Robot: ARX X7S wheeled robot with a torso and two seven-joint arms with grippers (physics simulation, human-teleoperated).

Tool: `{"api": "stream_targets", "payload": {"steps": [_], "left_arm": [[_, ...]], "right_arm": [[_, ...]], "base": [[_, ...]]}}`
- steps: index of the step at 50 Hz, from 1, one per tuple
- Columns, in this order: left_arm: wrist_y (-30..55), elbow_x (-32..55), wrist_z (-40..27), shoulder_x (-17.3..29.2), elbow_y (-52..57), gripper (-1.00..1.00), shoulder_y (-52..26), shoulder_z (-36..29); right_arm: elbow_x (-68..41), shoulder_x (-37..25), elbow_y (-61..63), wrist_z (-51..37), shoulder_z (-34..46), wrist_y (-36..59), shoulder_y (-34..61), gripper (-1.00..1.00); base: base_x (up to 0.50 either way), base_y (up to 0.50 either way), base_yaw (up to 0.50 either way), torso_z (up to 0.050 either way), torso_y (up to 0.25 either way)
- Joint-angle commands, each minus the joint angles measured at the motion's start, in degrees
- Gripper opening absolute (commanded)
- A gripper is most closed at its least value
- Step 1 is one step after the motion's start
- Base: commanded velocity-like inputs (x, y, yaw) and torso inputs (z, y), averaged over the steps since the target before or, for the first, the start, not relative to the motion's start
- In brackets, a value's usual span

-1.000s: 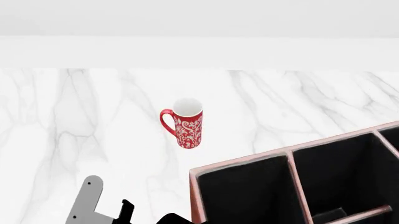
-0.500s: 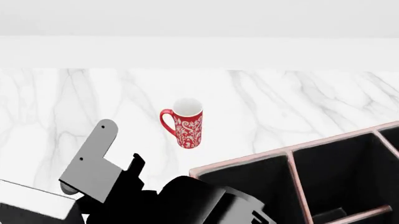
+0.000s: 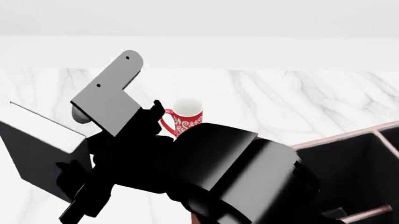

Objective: Pick up the book and place it in the right compartment of the caddy.

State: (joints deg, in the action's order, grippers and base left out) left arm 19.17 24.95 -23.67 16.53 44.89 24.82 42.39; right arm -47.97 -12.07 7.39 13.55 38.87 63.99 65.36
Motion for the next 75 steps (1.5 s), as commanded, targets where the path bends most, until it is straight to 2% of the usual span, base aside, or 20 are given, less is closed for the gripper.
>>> {"api": "stream_targets", "payload": {"steps": [1,26,35,47,61,67,70,75], "left_arm": [[0.2,0.4,-0.2,0.3,0.3,1.0,0.0,0.3],[0.0,0.3,-0.3,0.6,-0.2,1.0,-0.4,-0.6],[-0.3,0.0,-0.3,0.6,-0.6,1.0,-0.5,-1.1],[-0.1,0.1,-0.4,1.0,-0.7,1.0,-0.9,-1.4],[0.5,0.2,-0.9,1.6,-0.3,1.0,-1.3,-1.8],[0.1,0.2,-0.7,1.4,-0.5,1.0,-1.0,-1.7],[-0.3,0.1,-0.6,1.3,-0.9,1.0,-1.1,-1.8],[-0.4,0.1,-0.5,1.4,-1.0,1.0,-1.2,-2.1]], "right_arm": [[-0.6,0.4,-2.8,-4.7,-6.6,2.4,4.3,-1.0],[0.1,-3.6,-10.0,-12.6,-15.4,4.8,10.1,-1.0],[-0.2,-6.7,-9.1,-16.7,-20.0,6.1,10.8,-1.0],[1.5,-11.3,-9.6,-20.3,-22.0,7.4,11.1,-1.0],[0.8,-16.9,-4.7,-25.3,-26.8,10.0,8.1,-1.0],[-1.6,-18.3,0.5,-31.8,-32.0,15.8,6.2,-1.0],[-3.7,-18.5,1.8,-36.3,-38.1,20.3,5.5,-1.0],[-4.5,-20.6,4.2,-38.1,-40.4,21.4,3.8,-1.0]], "base": [[0.0,0.0,0.0,0.0,0.0],[0.0,0.0,0.0,0.0,0.001],[0.0,0.0,0.0,0.0,0.001],[0.0,0.0,0.0,0.0,0.001],[0.0,0.0,0.0,0.0,0.001],[0.0,0.0,0.0,0.0,0.002],[0.0,0.0,0.0,0.0,0.003],[0.0,0.0,0.0,0.0,0.0]]}}
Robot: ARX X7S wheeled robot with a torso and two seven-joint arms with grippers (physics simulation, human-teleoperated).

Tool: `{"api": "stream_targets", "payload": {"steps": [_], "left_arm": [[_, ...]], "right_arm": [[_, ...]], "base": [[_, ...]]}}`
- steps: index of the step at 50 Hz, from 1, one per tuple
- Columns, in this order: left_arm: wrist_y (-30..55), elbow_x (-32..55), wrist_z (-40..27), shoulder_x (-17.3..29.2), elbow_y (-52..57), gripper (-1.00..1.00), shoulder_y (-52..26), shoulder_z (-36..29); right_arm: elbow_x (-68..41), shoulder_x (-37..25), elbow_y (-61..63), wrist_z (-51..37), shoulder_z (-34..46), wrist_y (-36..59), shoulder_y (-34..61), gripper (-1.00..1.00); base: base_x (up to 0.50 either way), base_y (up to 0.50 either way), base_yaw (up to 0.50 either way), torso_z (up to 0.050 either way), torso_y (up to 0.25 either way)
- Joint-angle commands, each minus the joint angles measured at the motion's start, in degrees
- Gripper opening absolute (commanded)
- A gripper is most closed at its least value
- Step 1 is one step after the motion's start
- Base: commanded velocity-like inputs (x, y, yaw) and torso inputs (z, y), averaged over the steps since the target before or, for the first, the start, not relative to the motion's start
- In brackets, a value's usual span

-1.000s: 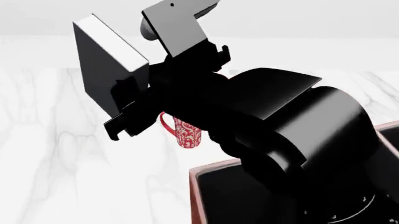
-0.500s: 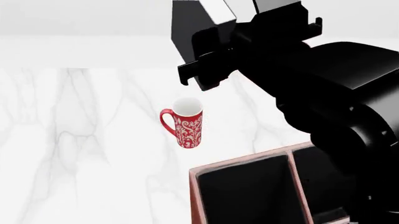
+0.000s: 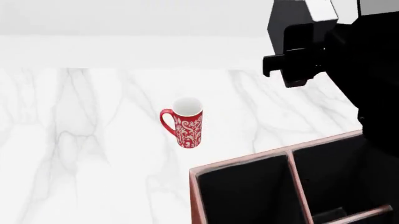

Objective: Pick up the book and place it in the right compartment of the caddy.

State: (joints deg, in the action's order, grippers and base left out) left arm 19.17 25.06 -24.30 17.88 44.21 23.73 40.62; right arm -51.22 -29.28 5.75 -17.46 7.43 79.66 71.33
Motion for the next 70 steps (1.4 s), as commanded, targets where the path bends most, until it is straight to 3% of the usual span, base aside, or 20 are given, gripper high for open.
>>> {"api": "stream_targets", "payload": {"steps": [1,26,35,51,70], "left_arm": [[-0.4,-0.1,0.1,0.0,-0.4,1.0,-0.1,-0.3],[-1.1,0.0,0.1,-0.2,-0.6,1.0,0.2,-0.3],[-0.9,0.0,-0.1,-0.1,-0.5,1.0,0.3,-0.4],[-1.4,-0.4,-0.1,-0.1,-1.1,1.0,0.2,-1.1],[-1.5,-0.8,-0.3,0.0,-1.5,1.0,0.0,-1.9]], "right_arm": [[-1.3,-3.5,5.8,-7.1,-8.9,5.7,-2.2,-1.0],[-3.1,-13.5,7.1,-11.5,-15.9,7.6,-8.5,-1.0],[1.1,-15.6,2.4,-10.3,-12.9,1.4,-10.5,-1.0],[6.4,-14.7,-7.5,-9.7,-10.2,-5.6,-10.8,-1.0],[9.5,-12.3,-21.1,-15.5,-10.1,-0.6,0.4,-1.0]], "base": [[0.0,0.0,0.0,0.0,0.01],[0.0,0.0,0.0,0.001,0.001],[0.0,0.0,0.0,0.0,0.001],[0.0,0.0,0.0,0.0,0.002],[0.0,0.0,0.0,0.001,0.001]]}}
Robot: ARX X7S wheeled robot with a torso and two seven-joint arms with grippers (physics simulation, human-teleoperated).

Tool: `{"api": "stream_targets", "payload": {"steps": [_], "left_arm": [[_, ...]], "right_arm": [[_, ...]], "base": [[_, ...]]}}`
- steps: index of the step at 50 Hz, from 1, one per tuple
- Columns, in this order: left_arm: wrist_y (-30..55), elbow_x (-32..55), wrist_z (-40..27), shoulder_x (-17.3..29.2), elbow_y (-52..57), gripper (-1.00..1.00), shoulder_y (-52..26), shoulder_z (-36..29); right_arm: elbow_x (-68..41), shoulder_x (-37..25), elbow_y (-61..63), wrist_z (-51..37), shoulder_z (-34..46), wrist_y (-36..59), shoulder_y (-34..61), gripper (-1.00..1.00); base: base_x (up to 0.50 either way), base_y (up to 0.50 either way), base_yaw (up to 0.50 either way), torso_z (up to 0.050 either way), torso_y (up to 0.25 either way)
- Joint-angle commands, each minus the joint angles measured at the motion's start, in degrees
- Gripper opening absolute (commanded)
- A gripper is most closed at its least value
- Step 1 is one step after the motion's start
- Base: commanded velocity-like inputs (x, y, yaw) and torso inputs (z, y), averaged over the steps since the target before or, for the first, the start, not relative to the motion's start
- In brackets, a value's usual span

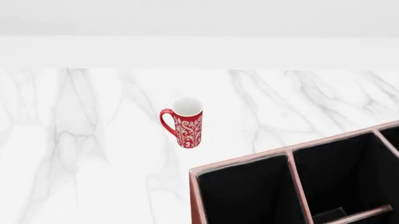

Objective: Pick up the book and place it in the right compartment of the caddy.

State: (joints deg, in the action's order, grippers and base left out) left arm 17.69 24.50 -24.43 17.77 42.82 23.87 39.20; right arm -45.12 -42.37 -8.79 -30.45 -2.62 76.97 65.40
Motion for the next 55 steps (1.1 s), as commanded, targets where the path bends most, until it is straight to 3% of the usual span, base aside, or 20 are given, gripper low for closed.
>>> {"api": "stream_targets", "payload": {"steps": [1,26,38,55], "left_arm": [[0.1,-0.2,-0.2,0.1,-0.1,1.0,-0.1,-0.4],[-1.0,-0.5,0.1,0.1,-1.5,1.0,-0.4,-1.2],[-1.7,-0.1,0.4,0.0,-1.5,1.0,0.1,-0.7],[-1.4,2.4,1.3,0.2,-1.4,1.0,0.1,-0.5]], "right_arm": [[3.4,0.7,-6.6,-2.5,0.2,2.1,6.5,-1.0],[-0.1,1.8,-0.6,-8.9,-0.8,12.1,10.4,-1.0],[-18.6,-0.8,2.6,-23.2,-2.4,12.5,6.3,-1.0],[-24.8,-2.4,2.7,-26.8,-1.7,10.2,3.4,-1.0]], "base": [[0.0,0.0,0.0,0.0,0.01],[0.0,0.0,0.0,0.0,0.001],[0.0,0.0,0.0,0.0,0.002],[0.0,0.0,0.0,0.001,0.001]]}}
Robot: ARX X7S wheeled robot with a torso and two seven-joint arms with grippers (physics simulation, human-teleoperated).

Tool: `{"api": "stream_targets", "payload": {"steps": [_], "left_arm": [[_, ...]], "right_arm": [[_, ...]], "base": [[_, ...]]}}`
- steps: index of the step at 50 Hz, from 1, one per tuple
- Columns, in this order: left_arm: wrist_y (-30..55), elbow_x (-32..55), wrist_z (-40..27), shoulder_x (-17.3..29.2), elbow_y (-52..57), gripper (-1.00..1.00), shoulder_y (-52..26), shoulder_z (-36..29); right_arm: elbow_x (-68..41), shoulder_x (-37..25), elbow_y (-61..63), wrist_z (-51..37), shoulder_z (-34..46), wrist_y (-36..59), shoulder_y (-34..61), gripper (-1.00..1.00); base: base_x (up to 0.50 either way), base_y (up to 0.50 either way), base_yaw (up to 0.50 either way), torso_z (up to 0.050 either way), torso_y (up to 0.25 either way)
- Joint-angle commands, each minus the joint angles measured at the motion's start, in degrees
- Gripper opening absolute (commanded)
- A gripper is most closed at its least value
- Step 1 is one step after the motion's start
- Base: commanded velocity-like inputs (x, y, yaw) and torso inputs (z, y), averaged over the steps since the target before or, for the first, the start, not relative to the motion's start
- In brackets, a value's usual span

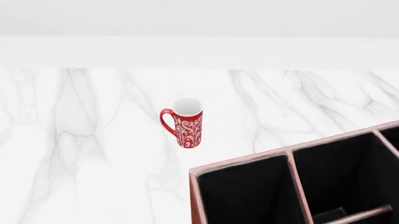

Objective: Pick up the book and place it in the right compartment of the caddy.

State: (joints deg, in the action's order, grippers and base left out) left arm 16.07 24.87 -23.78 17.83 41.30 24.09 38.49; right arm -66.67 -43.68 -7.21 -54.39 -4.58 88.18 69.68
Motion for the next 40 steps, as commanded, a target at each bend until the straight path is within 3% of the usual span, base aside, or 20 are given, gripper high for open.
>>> {"api": "stream_targets", "payload": {"steps": [1,10,40], "left_arm": [[0.4,2.1,0.5,0.2,0.1,1.0,-0.1,0.3],[1.9,-1.4,-1.0,1.1,-0.1,1.0,-0.6,-2.2],[0.2,0.8,-0.1,0.4,-0.2,1.0,-0.1,-0.7]], "right_arm": [[-3.3,-1.2,1.0,-2.8,0.4,-1.2,-0.9,-1.0],[-4.0,-1.7,0.7,-2.5,1.3,-2.4,-1.5,-1.0],[-5.3,-2.4,0.5,-1.7,2.6,-6.0,-5.4,-1.0]], "base": [[0.0,0.0,0.0,0.0,0.0],[0.0,0.0,0.0,0.0,0.001],[0.0,0.0,0.0,0.0,0.001]]}}
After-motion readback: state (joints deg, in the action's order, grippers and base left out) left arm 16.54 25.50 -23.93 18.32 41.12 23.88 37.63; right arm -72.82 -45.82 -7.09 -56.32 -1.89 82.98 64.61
